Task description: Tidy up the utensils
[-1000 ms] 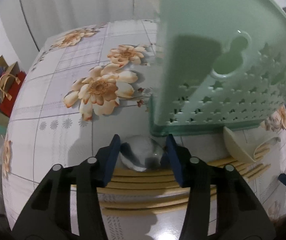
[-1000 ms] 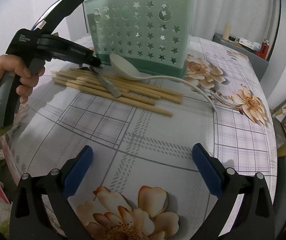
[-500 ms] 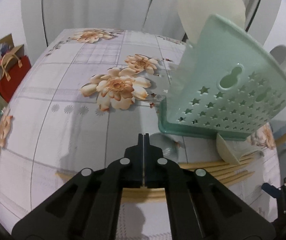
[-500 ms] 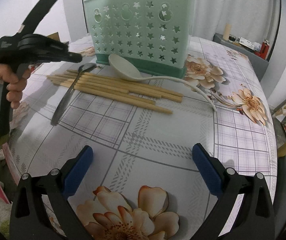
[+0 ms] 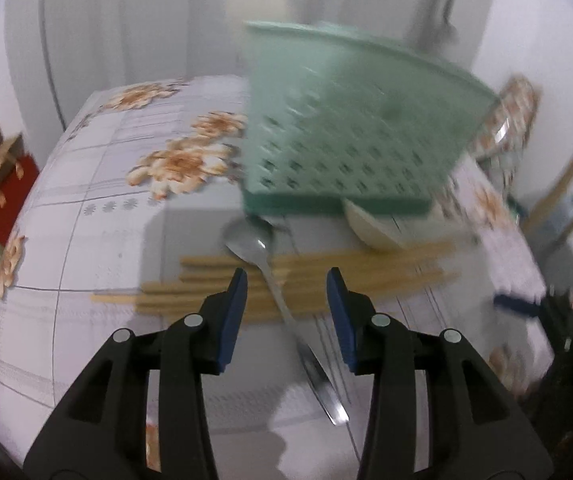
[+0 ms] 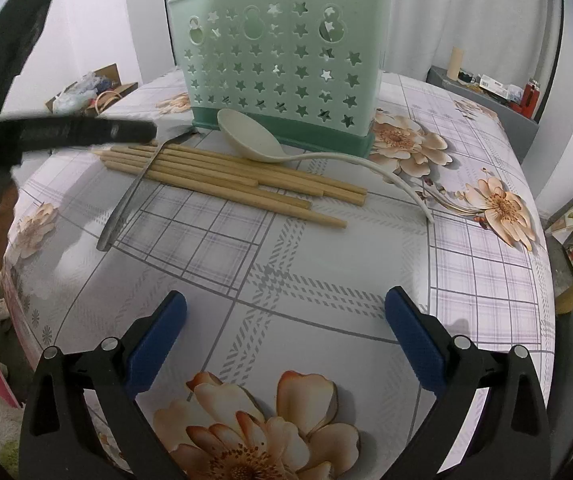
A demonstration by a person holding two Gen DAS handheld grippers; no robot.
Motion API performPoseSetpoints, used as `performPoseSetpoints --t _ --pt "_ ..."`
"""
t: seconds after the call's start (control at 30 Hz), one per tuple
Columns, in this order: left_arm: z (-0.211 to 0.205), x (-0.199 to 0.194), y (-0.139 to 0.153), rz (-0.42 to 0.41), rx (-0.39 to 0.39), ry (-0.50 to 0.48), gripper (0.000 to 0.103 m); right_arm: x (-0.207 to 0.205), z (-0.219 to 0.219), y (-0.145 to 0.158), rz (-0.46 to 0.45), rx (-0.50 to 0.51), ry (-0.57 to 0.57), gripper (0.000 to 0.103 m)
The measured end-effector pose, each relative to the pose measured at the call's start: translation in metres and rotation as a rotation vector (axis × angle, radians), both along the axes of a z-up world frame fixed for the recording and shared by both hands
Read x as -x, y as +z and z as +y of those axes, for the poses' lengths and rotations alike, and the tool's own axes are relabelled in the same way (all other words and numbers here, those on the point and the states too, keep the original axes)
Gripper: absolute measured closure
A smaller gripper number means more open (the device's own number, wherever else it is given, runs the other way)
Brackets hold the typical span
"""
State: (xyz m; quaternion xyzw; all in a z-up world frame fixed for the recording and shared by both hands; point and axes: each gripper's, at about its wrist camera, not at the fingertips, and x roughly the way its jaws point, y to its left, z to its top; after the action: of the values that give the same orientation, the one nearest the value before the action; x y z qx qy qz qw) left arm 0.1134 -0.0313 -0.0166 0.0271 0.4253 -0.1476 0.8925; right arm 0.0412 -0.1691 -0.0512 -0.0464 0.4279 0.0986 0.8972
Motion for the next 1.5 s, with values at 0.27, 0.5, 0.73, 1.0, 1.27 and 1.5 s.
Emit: performPoseSetpoints --t 0.27,0.5,0.73,1.0,1.27,1.5 --pt "-0.021 0.02 -0.023 0.03 -0.163 -0.015 0.067 0.0 0.0 0.0 0.0 -0.001 0.0 0.006" --pt "-0.001 0.017 -0.025 0.053 -0.092 0.033 0.093 0.0 0.0 0.0 -0.001 -0.001 -0.001 0.006" --pt "0.035 0.023 -0.021 0.087 0.115 0.121 0.096 0.0 0.001 0.001 -0.002 -0.002 0.0 0.006" --pt "0.068 0.054 -0.007 0.076 0.383 0.149 0.096 0.0 0.002 0.001 -0.003 -0.002 0.0 0.006" --pt "0.085 0.065 -0.015 0.142 0.67 0.151 0.096 0.0 0.001 0.001 -0.003 -0.002 0.001 0.006" --pt "0.092 0.067 -0.042 0.282 0.933 0.18 0.099 0.0 0.002 0.001 -0.004 -0.007 0.001 0.006"
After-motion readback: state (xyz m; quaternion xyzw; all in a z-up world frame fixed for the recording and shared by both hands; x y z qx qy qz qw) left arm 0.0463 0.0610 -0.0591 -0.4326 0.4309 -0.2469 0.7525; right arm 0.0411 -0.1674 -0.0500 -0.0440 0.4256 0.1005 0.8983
